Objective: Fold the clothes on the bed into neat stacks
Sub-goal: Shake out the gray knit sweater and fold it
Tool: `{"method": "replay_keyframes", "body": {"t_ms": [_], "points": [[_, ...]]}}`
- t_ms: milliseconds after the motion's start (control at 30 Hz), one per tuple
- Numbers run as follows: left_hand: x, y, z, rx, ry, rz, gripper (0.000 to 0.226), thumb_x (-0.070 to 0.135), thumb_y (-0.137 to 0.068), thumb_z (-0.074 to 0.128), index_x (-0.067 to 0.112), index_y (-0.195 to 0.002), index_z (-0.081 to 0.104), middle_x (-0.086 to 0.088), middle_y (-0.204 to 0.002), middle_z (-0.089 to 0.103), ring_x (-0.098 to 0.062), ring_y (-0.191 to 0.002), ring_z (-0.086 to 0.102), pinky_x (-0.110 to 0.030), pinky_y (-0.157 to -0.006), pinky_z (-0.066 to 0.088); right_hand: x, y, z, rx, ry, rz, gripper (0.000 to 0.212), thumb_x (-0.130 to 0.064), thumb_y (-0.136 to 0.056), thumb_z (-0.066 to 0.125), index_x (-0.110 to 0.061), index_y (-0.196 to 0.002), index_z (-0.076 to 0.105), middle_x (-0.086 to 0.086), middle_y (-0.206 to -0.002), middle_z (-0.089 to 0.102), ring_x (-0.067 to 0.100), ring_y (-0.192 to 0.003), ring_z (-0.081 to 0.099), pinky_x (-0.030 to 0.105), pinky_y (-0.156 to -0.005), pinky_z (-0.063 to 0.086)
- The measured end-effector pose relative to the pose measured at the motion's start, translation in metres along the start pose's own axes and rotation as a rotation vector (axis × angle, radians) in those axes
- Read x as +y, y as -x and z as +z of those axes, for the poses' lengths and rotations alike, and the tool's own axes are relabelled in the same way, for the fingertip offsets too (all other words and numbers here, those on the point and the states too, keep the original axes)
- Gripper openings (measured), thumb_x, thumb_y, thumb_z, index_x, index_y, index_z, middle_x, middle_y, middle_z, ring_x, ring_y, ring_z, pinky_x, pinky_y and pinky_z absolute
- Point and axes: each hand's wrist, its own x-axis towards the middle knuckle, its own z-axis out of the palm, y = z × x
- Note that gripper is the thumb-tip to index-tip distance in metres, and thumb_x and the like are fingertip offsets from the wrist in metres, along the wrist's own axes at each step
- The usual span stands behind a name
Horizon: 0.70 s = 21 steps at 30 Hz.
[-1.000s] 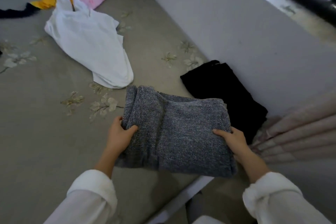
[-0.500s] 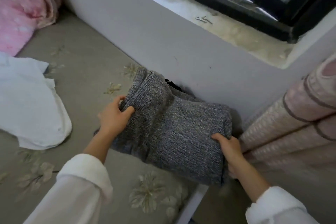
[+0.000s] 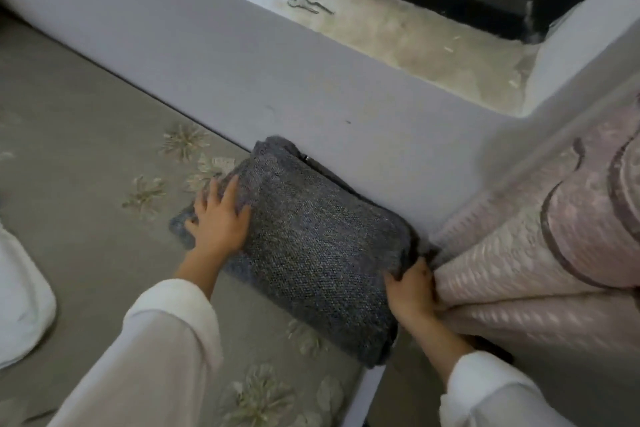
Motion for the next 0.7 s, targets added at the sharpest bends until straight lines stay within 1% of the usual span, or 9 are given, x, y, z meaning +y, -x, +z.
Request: {"method": "replay_keyframes", "body": {"t_ms": [33, 67, 133, 167, 233, 333, 400, 533, 700], "points": [[0.0, 0.002, 0.014, -0.055, -0.019, 0.027, 0.058, 0.05, -0.097, 0.038, 0.044, -0.149, 0.011, 0.002, -0.161, -0.004, -0.032, -0.146, -0.005, -0.065, -0.112, 0.007, -0.001, 0.001, 0.004, 0.049, 0.136, -0.122, 0.08, -0.03, -0.091, 0.06, -0.003, -0.15, 0.013, 0.017, -0.154, 0.024, 0.033, -0.14, 0.027, 0.041, -0.112, 0.026], [0.0, 0.003, 0.027, -0.108, -0.033, 0.035, 0.058, 0.056, -0.096, 0.033, 0.048, -0.148, 0.008, 0.005, -0.161, -0.011, -0.031, -0.146, -0.013, -0.064, -0.112, 0.003, -0.002, 0.003, 0.008, 0.064, 0.24, -0.269, 0.085, -0.037, -0.09, 0.058, -0.01, -0.152, 0.007, 0.012, -0.158, 0.014, 0.03, -0.143, 0.018, 0.042, -0.114, 0.021], [-0.003, 0.002, 0.047, -0.184, -0.05, -0.016, 0.06, 0.064, -0.094, 0.026, 0.052, -0.147, 0.002, 0.005, -0.159, -0.018, -0.034, -0.144, -0.019, -0.064, -0.111, -0.002, -0.004, 0.006, 0.021, -0.061, 0.372, -0.51, 0.085, -0.053, -0.089, 0.049, -0.027, -0.153, -0.002, 0.001, -0.161, -0.006, 0.022, -0.147, -0.002, 0.044, -0.117, 0.01], [-0.005, 0.001, 0.054, -0.198, -0.055, -0.051, 0.061, 0.066, -0.092, 0.024, 0.053, -0.146, -0.001, 0.004, -0.159, -0.019, -0.035, -0.143, -0.02, -0.065, -0.111, -0.003, -0.003, 0.005, 0.028, -0.151, 0.414, -0.567, 0.084, -0.06, -0.089, 0.044, -0.037, -0.15, -0.008, -0.003, -0.16, -0.015, 0.019, -0.146, -0.01, 0.045, -0.117, 0.004], [-0.007, 0.0, 0.063, -0.18, -0.067, -0.083, 0.062, 0.068, -0.091, 0.021, 0.052, -0.146, -0.005, 0.002, -0.159, -0.021, -0.036, -0.143, -0.022, -0.068, -0.11, -0.004, 0.0, 0.002, 0.037, -0.286, 0.445, -0.574, 0.081, -0.069, -0.086, 0.036, -0.052, -0.142, -0.02, -0.007, -0.157, -0.025, 0.018, -0.144, -0.02, 0.048, -0.116, -0.003], [-0.013, 0.004, 0.076, -0.125, -0.061, -0.06, 0.063, 0.068, -0.091, 0.019, 0.052, -0.145, -0.008, 0.002, -0.158, -0.022, -0.035, -0.143, -0.023, -0.069, -0.109, -0.004, 0.013, -0.008, 0.044, -0.332, 0.452, -0.542, 0.08, -0.075, -0.084, 0.033, -0.061, -0.13, -0.031, -0.005, -0.156, -0.029, 0.024, -0.145, -0.019, 0.051, -0.116, -0.002], [-0.019, 0.009, 0.087, -0.108, -0.047, -0.047, 0.063, 0.068, -0.091, 0.019, 0.052, -0.145, -0.01, 0.003, -0.158, -0.024, -0.034, -0.142, -0.024, -0.069, -0.109, -0.005, 0.024, -0.013, 0.049, -0.346, 0.525, -0.537, 0.08, -0.074, -0.086, 0.031, -0.059, -0.128, -0.035, -0.002, -0.156, -0.03, 0.028, -0.146, -0.015, 0.052, -0.116, 0.0], [-0.034, 0.008, 0.111, -0.09, -0.022, -0.047, 0.066, 0.07, -0.088, 0.016, 0.053, -0.143, -0.017, 0.004, -0.156, -0.028, -0.032, -0.142, -0.027, -0.068, -0.109, -0.005, 0.032, -0.023, 0.063, -0.401, 0.624, -0.501, 0.083, -0.07, -0.089, 0.032, -0.057, -0.123, -0.042, 0.001, -0.154, -0.033, 0.03, -0.146, -0.013, 0.057, -0.116, 0.004], [-0.042, -0.009, 0.121, -0.139, -0.051, -0.058, 0.067, 0.074, -0.086, 0.011, 0.053, -0.14, -0.021, 0.003, -0.156, -0.028, -0.033, -0.141, -0.027, -0.068, -0.108, -0.006, 0.02, -0.033, 0.069, -0.441, 0.708, -0.473, 0.086, -0.066, -0.092, 0.033, -0.053, -0.119, -0.048, 0.006, -0.154, -0.033, 0.033, -0.146, -0.013, 0.063, -0.113, 0.001]]}}
